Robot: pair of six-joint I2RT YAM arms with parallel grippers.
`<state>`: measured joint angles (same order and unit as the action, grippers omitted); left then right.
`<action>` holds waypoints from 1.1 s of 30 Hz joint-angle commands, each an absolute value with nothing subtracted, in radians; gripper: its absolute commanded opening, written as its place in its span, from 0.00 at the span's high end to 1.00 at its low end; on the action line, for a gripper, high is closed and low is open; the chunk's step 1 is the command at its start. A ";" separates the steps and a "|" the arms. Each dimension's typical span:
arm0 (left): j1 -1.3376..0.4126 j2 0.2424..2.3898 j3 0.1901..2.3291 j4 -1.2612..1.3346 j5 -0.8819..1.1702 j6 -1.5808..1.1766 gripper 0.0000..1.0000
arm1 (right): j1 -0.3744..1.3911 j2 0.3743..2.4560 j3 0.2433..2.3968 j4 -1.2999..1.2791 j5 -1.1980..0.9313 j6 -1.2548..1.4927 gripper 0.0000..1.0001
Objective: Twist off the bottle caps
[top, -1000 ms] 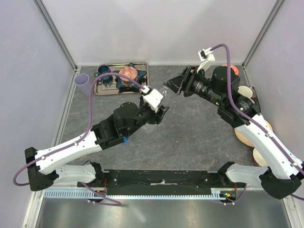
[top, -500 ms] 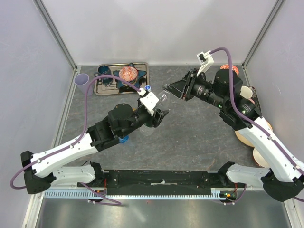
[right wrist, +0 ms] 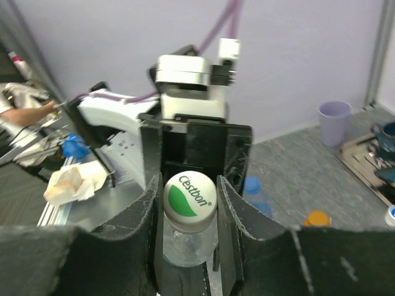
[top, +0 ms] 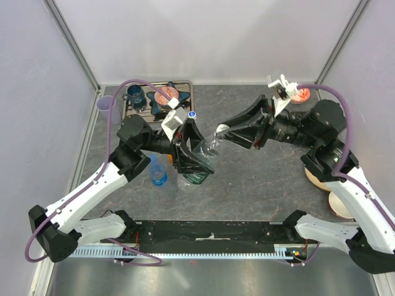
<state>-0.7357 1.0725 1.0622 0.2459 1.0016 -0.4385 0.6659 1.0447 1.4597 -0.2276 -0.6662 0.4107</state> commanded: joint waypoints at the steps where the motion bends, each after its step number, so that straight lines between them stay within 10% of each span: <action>1: -0.727 1.117 1.071 0.732 1.322 -0.819 0.52 | 0.669 0.973 1.367 -0.012 -0.917 0.429 1.00; 17: -0.727 1.181 1.078 0.741 1.373 -0.849 0.53 | 0.669 0.911 1.342 0.215 -1.036 0.555 1.00; 27: -0.719 1.034 1.106 0.208 1.124 -0.425 0.52 | 0.669 0.870 1.361 -0.365 0.328 0.322 1.00; 33: -0.719 0.833 1.029 0.025 0.642 -0.261 0.52 | 0.651 0.955 1.097 -0.426 0.437 0.417 1.00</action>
